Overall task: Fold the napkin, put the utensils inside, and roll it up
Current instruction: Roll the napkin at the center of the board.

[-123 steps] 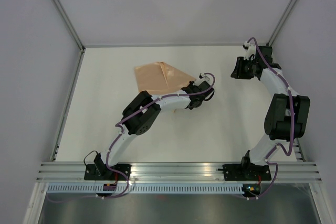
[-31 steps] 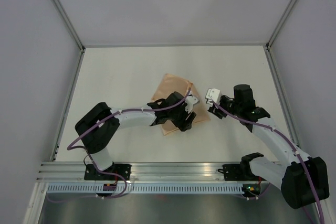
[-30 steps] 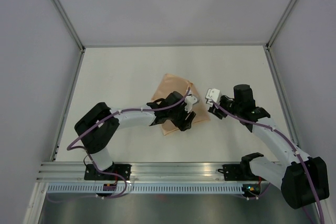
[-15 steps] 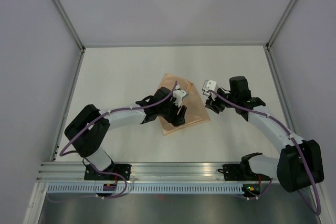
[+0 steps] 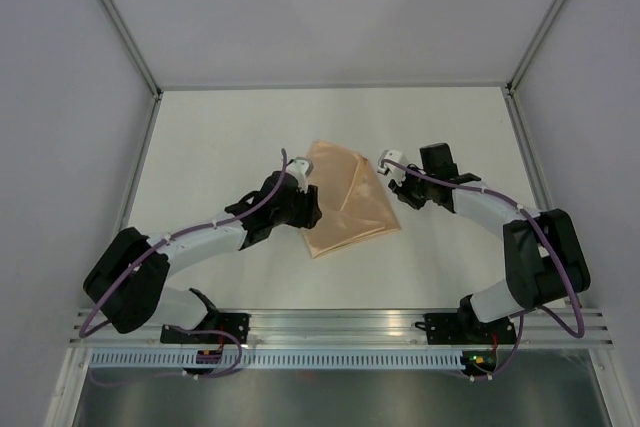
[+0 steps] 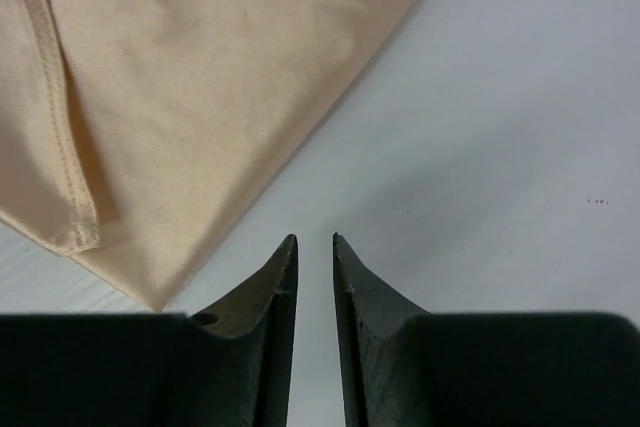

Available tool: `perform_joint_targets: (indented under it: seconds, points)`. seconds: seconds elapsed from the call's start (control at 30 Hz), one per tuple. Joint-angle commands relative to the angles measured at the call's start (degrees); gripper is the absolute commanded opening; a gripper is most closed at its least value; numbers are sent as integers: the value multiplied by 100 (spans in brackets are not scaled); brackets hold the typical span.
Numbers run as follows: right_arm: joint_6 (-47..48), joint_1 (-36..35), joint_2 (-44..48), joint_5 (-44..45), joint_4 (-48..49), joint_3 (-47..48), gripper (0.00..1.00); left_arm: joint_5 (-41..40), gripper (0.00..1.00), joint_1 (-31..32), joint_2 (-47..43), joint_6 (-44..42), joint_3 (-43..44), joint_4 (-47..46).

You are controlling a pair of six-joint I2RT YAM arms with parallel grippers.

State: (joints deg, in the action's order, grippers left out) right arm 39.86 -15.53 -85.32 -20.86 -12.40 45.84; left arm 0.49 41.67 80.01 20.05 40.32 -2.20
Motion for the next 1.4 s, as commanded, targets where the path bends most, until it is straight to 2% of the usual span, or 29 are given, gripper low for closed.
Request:
perform_joint_targets:
  seconds: [0.0,0.13,0.2,0.43,0.9,1.37]
  points:
    - [-66,-3,-160,478,195,65,26,-1224,54,-202,-397,991,-216,393]
    - [75,-29,-196,530,142,-189,25,-1455,54,-396,-627,1448,-454,571]
    - [110,-29,-204,522,72,-234,24,-1630,54,-440,-548,1659,-463,702]
    - [154,-99,-143,487,-157,-295,22,-1491,54,-572,-47,1809,-332,703]
    - [154,-635,182,645,-280,-796,21,-911,53,-1029,726,1572,99,510]
    - [-48,-969,569,425,-561,-840,21,-594,52,-1240,1517,1247,1066,738]
